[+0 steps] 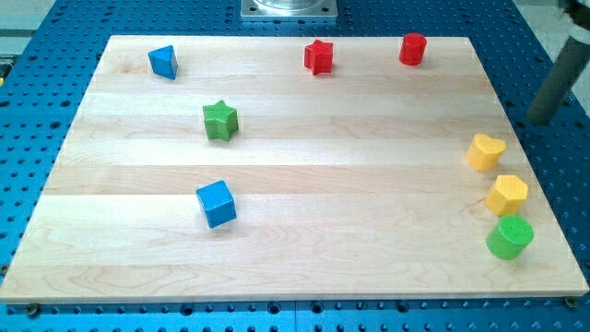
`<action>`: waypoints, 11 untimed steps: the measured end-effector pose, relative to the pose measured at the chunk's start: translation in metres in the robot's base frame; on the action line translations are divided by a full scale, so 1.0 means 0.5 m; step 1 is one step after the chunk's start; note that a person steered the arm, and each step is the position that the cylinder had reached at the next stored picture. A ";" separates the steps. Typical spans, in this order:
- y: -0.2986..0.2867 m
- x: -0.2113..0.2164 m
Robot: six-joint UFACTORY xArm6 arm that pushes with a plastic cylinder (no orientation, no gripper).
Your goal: Place the yellow blocks in a vertical line
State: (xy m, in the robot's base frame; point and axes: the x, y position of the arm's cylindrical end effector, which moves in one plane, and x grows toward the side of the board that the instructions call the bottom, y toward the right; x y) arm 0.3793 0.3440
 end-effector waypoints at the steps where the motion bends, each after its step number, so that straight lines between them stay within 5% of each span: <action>1: -0.004 0.157; 2: -0.019 0.277; 5: -0.123 0.287; 8: -0.080 -0.017; 11: -0.210 0.071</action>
